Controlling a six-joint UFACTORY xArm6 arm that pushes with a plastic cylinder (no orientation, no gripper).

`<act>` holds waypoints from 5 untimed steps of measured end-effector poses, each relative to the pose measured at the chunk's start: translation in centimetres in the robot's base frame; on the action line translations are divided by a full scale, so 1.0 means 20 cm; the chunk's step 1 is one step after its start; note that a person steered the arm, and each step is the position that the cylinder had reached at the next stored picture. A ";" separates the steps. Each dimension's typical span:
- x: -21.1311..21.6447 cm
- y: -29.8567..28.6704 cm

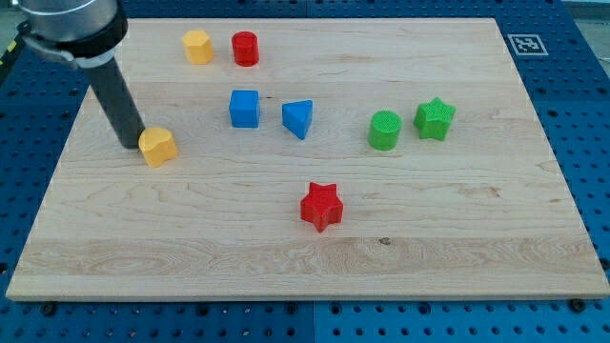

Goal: Push the yellow heart diagonal to the blue cube

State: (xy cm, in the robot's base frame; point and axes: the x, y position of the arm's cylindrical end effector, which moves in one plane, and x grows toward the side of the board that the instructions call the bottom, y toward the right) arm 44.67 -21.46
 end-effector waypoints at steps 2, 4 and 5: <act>0.16 -0.04; 0.05 -0.12; 0.05 0.04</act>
State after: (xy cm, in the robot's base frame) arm 45.66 -20.58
